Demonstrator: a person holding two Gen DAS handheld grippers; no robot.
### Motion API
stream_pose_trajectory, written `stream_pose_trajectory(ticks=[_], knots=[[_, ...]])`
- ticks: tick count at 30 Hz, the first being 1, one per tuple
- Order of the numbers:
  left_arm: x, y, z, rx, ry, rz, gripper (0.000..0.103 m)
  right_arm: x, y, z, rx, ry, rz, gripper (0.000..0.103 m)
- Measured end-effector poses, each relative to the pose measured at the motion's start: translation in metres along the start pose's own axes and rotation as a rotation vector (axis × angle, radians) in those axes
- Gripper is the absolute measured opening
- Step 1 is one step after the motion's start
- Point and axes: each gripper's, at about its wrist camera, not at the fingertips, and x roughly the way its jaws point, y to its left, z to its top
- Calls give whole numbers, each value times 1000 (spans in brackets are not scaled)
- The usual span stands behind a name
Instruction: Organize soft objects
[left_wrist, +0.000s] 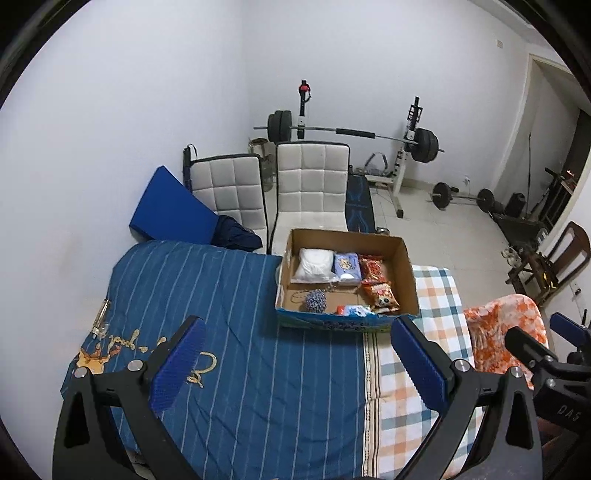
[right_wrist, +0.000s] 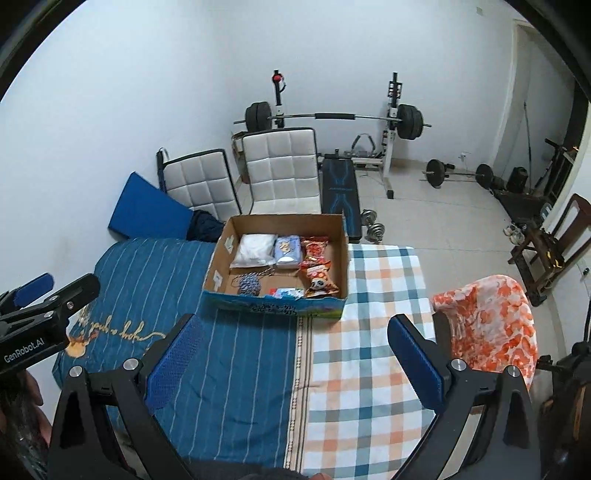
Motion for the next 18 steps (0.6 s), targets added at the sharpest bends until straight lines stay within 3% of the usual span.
stream_pose_trajectory(ticks=[18], knots=[[-1, -11, 4, 27, -28, 25, 102, -1, -15, 7, 16, -46, -54, 103]])
